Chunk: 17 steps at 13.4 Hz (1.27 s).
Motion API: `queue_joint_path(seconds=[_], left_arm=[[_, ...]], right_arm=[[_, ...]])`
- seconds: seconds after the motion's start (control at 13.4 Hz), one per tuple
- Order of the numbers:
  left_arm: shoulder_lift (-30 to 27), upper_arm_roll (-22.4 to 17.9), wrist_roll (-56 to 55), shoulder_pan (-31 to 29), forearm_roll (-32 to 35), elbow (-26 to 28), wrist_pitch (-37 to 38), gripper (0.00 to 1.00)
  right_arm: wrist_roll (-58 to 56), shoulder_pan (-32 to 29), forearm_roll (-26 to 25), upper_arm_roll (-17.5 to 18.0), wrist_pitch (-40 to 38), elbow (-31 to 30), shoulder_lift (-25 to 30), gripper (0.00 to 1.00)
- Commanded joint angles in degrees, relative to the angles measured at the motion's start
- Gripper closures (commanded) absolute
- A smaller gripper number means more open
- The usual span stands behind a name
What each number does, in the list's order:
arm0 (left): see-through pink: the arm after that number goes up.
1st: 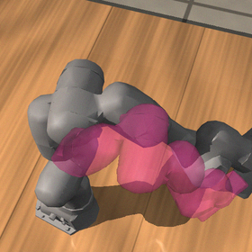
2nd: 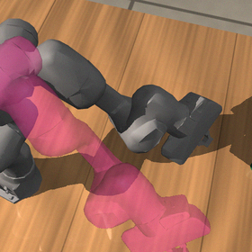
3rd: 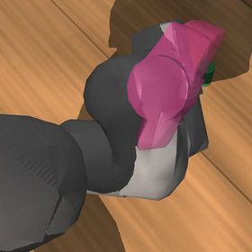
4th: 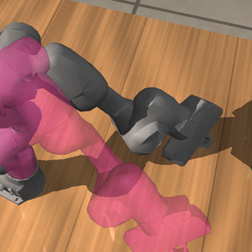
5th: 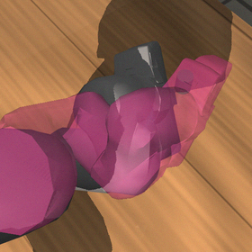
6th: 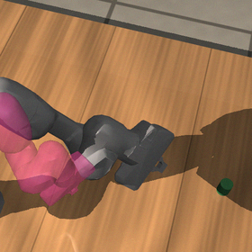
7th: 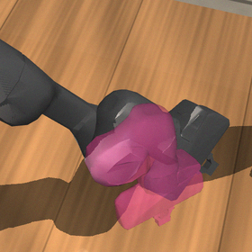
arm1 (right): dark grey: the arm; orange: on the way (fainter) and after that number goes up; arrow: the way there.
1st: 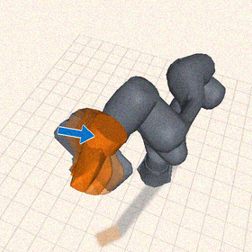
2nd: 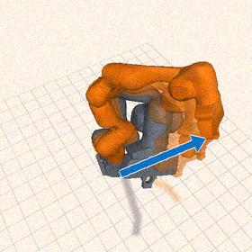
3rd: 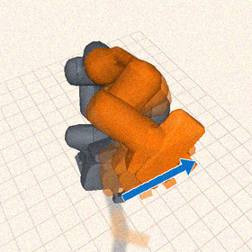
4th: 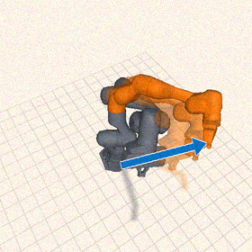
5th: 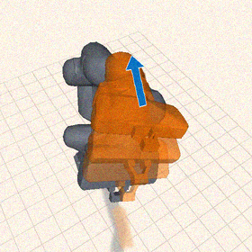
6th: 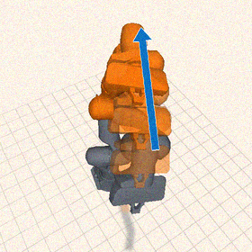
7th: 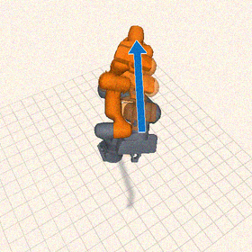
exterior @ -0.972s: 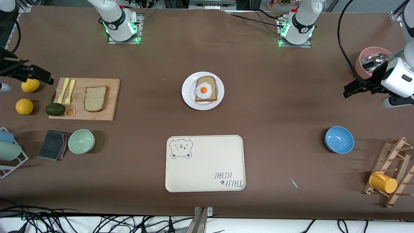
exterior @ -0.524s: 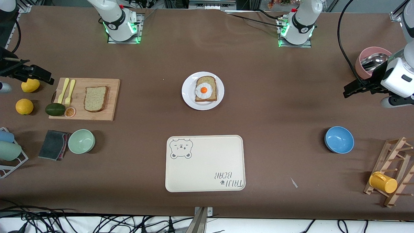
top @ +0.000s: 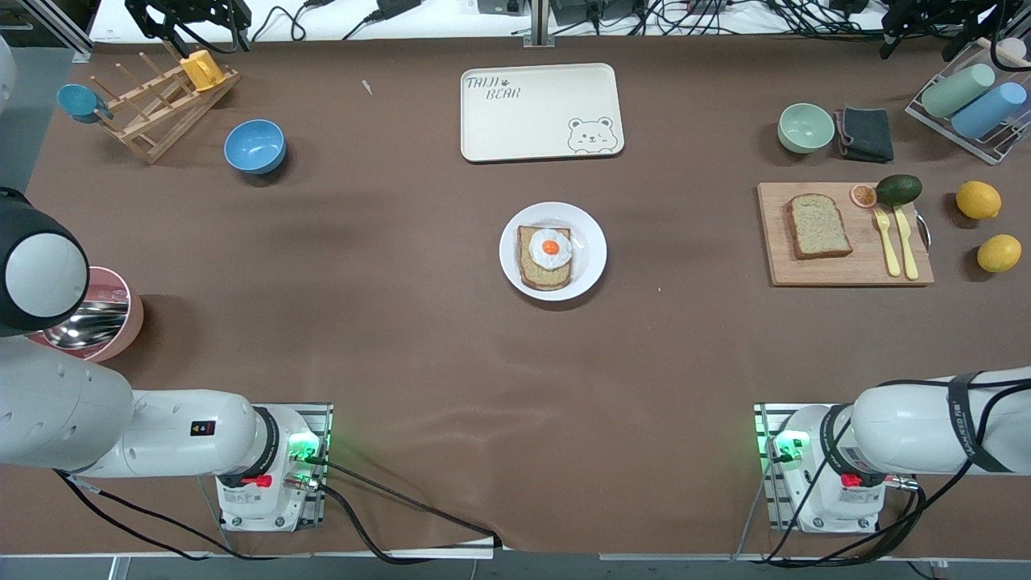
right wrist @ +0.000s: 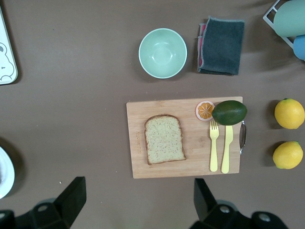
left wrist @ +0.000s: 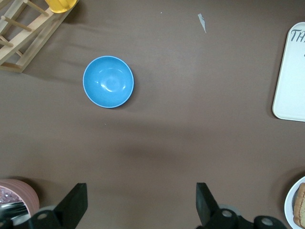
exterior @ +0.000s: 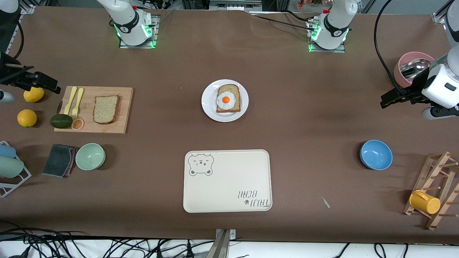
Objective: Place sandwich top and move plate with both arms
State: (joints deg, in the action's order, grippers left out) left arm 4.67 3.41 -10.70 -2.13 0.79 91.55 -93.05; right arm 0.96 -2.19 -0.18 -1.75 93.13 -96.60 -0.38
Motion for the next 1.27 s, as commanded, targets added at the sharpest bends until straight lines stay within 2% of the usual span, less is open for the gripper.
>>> queue_joint_path(seconds=[0.0, 1.2], left_arm=[[-0.7, -0.1, 0.5, 0.1, -1.1, 0.8, -0.6, 0.00], [-0.5, 0.0, 0.5, 0.1, -1.1, 0.7, -0.7, 0.00]], right_arm=[[-1.0, -0.3, 1.1, 0.1, -0.6, 0.1, 0.5, 0.00], [-0.7, -0.3, 0.6, 0.1, -1.5, 0.1, 0.5, 0.00]])
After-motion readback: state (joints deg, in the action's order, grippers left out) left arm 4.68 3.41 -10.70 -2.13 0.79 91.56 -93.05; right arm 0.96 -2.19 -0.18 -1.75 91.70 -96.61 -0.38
